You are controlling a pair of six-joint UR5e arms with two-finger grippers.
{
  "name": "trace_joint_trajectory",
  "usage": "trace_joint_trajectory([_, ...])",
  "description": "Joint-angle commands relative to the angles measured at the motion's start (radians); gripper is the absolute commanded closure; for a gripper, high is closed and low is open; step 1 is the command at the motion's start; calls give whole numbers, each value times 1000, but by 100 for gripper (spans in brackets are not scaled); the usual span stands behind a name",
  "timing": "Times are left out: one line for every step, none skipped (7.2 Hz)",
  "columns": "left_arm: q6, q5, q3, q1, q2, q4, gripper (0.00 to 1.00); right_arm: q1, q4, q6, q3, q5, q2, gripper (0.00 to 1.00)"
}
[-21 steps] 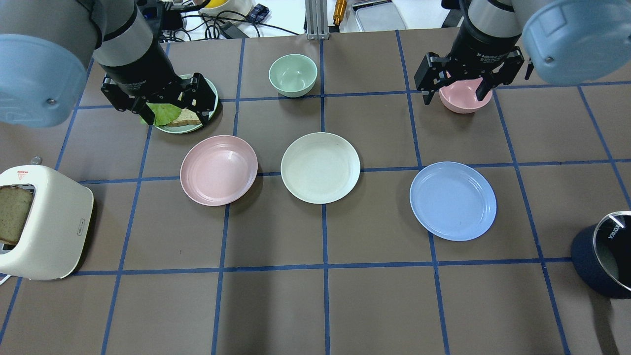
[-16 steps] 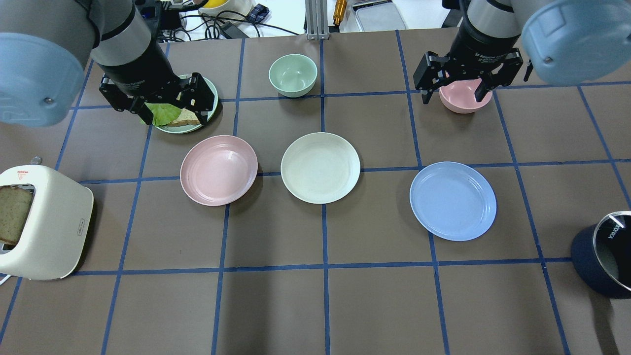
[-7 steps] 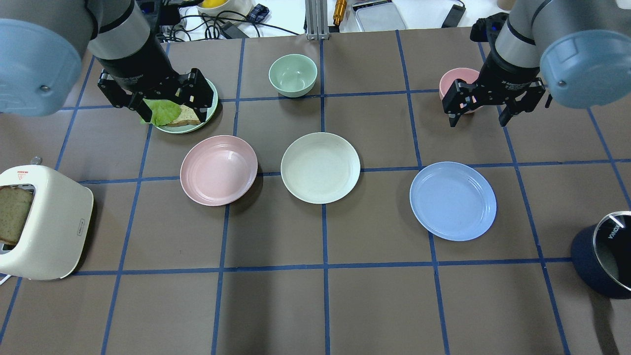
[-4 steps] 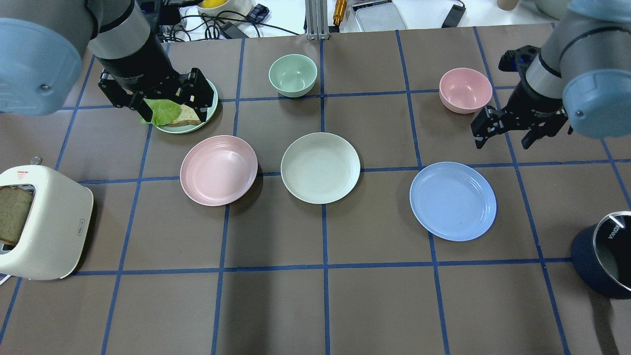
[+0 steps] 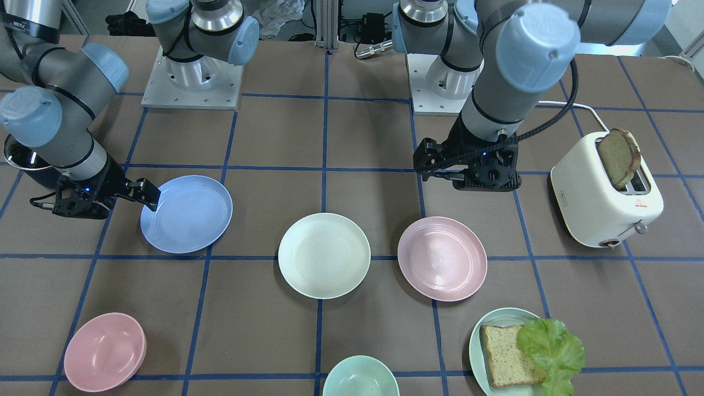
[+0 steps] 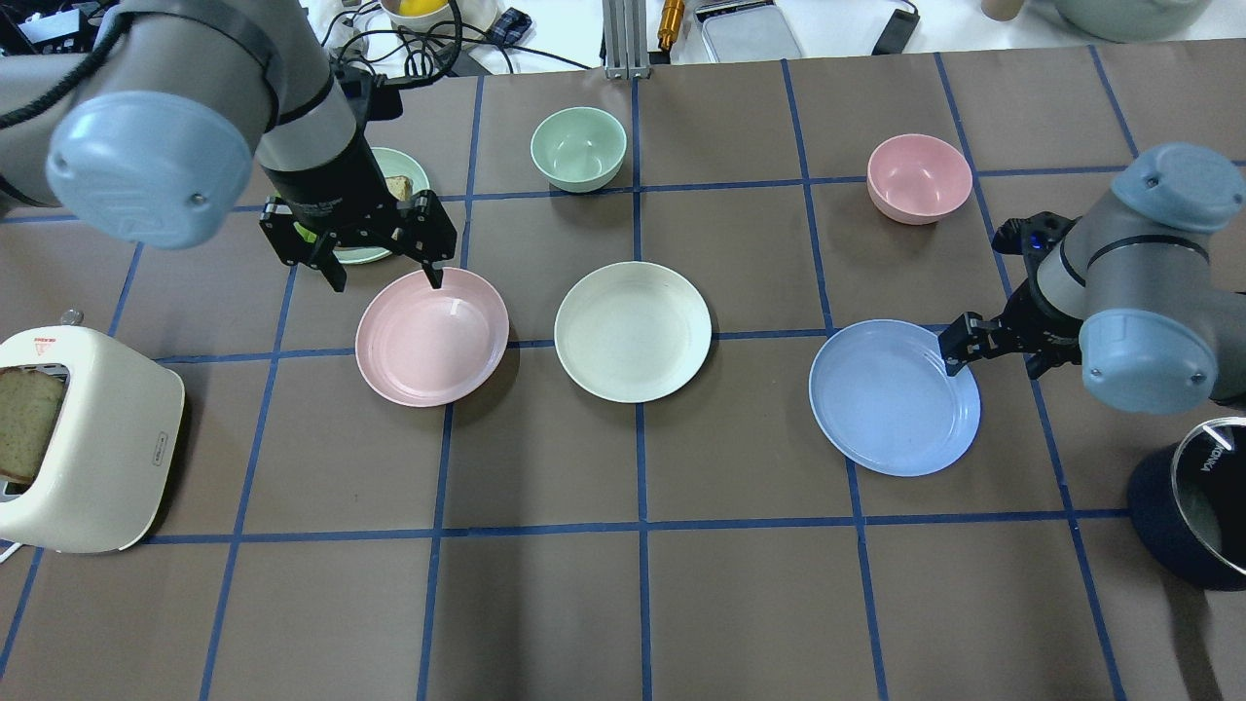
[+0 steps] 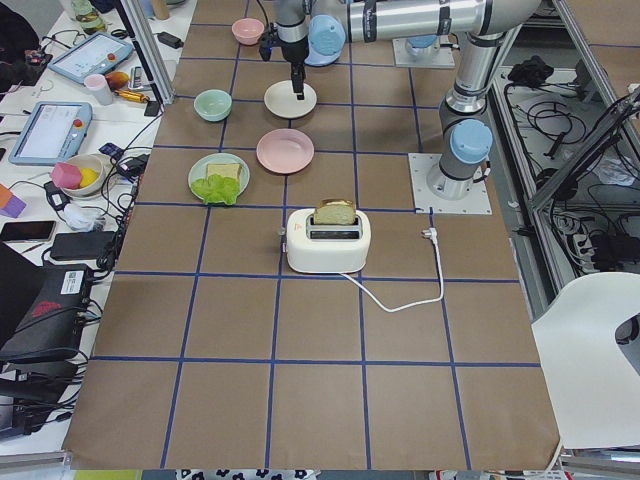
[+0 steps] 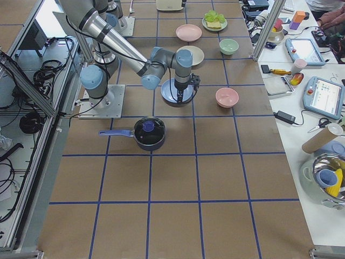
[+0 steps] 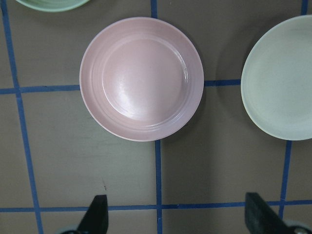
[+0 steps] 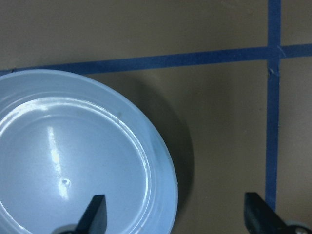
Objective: Stack three plates with pink and blue
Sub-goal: 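Grasp pink plate rim with left gripper while right grasps blue plate rim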
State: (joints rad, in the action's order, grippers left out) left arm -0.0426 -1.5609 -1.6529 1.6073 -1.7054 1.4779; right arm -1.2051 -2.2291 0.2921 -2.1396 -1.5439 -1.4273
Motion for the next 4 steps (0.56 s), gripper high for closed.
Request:
trace_joint_trajectory([-25,12,-105,20,-90,-198,0,4,-53,1,-46,4,22,0])
trace_joint_trajectory([-23,7,-146,40,-136,-337,0,4,-129,2,-87,1,31,0])
trace_joint_trajectory([-25,4,-154,48,-184,-370,0,9,-156,1,-92,2,31,0])
trace_joint_trajectory([-26,2,-156,77,-227,-405,0,9,-159,1,-95,5,34,11])
